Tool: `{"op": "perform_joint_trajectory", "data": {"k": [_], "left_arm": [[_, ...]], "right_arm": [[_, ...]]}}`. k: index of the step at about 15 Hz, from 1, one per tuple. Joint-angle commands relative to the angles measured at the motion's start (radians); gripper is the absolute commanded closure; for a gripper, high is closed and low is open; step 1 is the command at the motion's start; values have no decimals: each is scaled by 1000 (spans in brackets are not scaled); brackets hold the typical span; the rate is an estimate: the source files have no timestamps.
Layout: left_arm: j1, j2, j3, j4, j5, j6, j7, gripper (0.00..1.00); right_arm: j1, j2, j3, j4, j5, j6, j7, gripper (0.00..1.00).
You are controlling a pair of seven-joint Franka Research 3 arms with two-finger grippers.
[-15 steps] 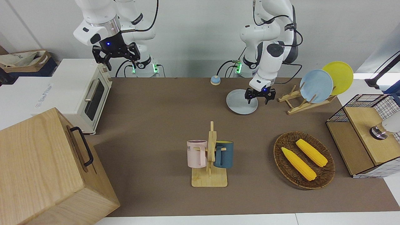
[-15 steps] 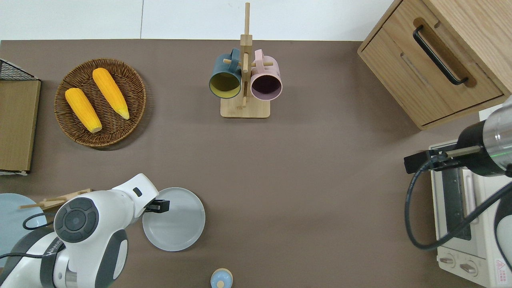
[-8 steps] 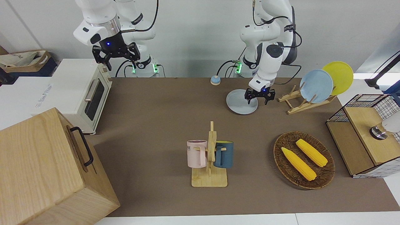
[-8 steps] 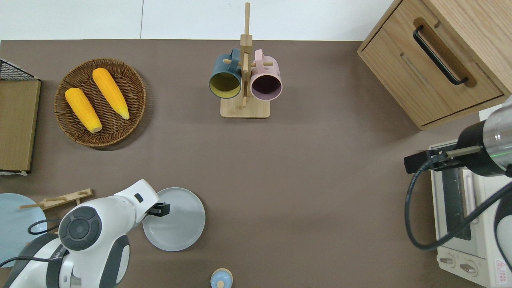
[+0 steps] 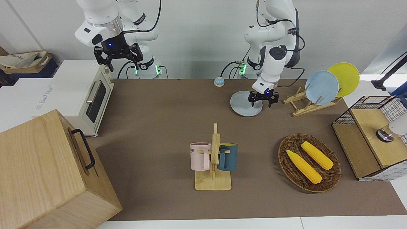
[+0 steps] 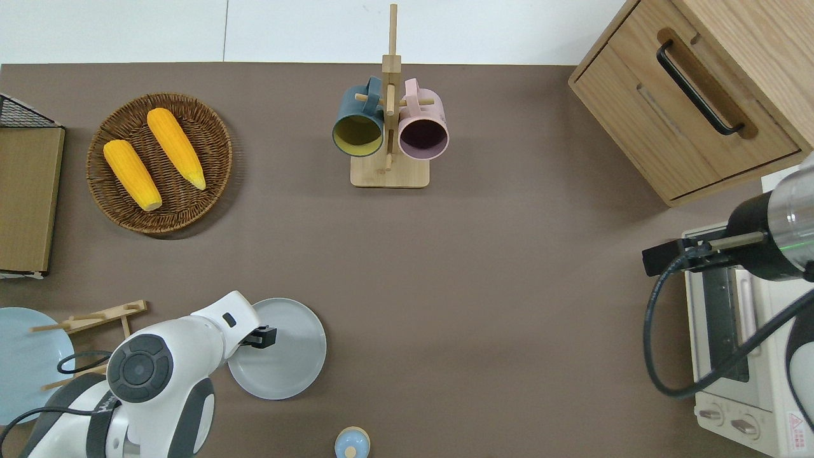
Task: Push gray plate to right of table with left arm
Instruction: 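Push the gray plate with the left gripper toward the oven side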
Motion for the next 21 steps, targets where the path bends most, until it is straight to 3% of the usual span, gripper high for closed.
{"op": "perform_joint_trajectory", "data": {"k": [1,4,5,8,14,21], "left_arm": [[-13,28,7,-18,-1,52,8,13],[-13,49,7,-18,1,78,8,25],[-13,52,7,-18,1,83,8,77],[-13,63,7,-18,1,83,8,443],[-13,69,7,-18,1,85,8,999],[-12,77,5,-15,-1,83,-6,1000]], "right_arm": [[-20,-6,13,4,10,-12,0,17],[-20,-6,15,4,10,-12,0,17],[-20,-6,13,4,10,-12,0,17],[-20,-6,13,4,10,-12,0,17],[-20,-6,13,4,10,-12,0,17],[-20,-6,13,4,10,-14,1,17]]}}
